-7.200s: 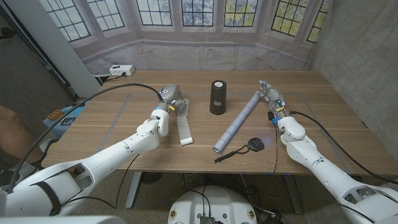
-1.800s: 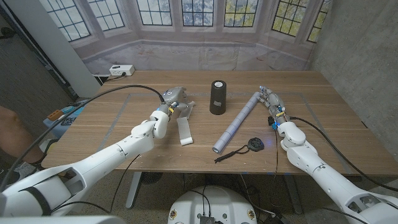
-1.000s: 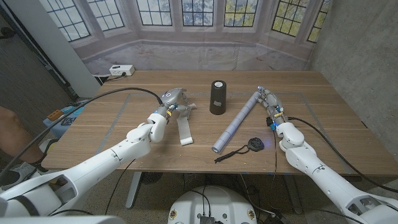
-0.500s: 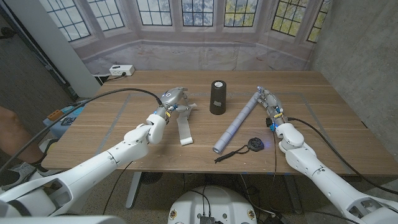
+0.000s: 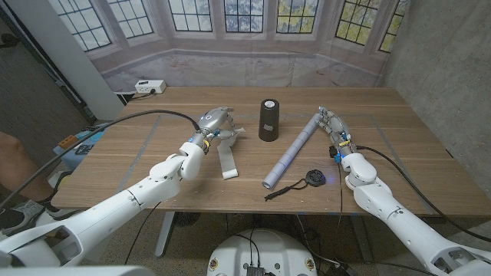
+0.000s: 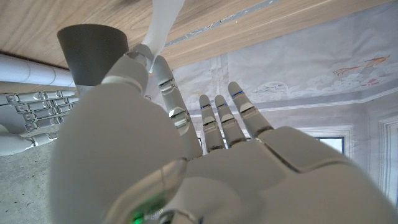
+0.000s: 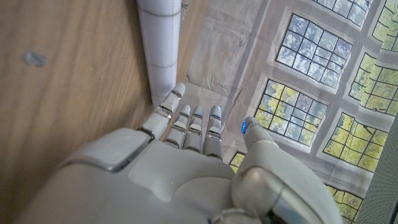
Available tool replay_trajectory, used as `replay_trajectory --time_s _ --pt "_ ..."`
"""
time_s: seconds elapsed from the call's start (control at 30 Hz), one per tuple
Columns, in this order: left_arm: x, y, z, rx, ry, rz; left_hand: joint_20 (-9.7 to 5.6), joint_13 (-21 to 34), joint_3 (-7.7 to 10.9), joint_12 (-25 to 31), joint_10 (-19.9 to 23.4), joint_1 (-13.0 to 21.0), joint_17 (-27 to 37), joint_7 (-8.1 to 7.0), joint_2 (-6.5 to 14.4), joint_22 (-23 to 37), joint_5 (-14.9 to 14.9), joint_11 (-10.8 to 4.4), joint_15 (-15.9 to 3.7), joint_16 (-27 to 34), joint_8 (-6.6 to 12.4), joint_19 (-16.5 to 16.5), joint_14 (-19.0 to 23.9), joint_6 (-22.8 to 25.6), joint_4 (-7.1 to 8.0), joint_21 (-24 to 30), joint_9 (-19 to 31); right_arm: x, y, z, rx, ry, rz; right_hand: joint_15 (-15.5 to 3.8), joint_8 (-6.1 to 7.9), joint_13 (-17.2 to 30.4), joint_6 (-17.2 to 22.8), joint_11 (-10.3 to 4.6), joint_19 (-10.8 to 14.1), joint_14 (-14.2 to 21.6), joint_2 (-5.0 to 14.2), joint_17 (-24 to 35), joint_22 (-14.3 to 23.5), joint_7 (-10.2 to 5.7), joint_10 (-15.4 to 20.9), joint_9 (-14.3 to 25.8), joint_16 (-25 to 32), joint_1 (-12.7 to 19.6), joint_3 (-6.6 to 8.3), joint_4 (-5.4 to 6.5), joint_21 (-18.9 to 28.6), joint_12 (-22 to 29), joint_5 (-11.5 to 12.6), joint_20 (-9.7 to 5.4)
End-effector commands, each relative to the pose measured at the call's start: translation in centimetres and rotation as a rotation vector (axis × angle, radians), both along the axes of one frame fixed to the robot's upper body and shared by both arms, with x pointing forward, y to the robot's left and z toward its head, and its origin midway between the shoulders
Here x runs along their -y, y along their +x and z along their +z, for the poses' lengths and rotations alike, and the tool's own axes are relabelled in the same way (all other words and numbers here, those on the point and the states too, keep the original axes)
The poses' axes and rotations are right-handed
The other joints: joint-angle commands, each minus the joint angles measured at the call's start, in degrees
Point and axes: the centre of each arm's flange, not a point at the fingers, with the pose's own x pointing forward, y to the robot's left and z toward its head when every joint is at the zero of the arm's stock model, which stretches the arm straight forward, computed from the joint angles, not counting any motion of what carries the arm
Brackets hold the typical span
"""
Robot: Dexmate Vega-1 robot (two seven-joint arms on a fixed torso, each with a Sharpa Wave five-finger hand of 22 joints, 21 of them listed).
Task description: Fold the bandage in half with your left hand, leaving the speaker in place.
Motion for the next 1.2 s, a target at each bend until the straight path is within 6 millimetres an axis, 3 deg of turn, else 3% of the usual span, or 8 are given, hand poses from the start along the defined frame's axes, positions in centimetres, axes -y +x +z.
replay_trajectory --time_s 0.03,1.2 --pt "0.0 -0.9 -0.1 0.013 0.015 -0.025 -0.4 0.3 0.43 -0.1 0.0 7.9 0.3 -0.03 8.0 0.1 0.3 -0.5 -0.36 0.0 0.42 0.1 0.3 0.4 0.01 0.2 0.1 0.1 -0.6 -0.2 0.003 -0.002 -0.01 -1.04 -0.35 0.2 0.2 -0.19 0.4 0.5 0.18 0.1 0.2 -0.05 0.3 0.1 0.4 0.0 0.44 0.1 0.0 -0.2 0.1 -1.97" --pt "-2.0 -2.9 -1.5 0.03 0.01 -0.061 -0.48 0.3 0.86 -0.1 0.3 7.6 0.3 -0.14 7.8 0.1 0.7 -0.62 -0.48 0.0 0.78 -0.2 0.3 0.3 0.09 0.3 0.0 -1.1 -0.8 1.2 0.015 -0.035 -0.016 -1.02 -0.33 0.2 0.3 -0.2 0.4 0.5 0.17 0.1 0.2 0.04 0.3 0.1 0.4 -0.2 0.45 0.23 0.0 -0.2 0.1 -1.95"
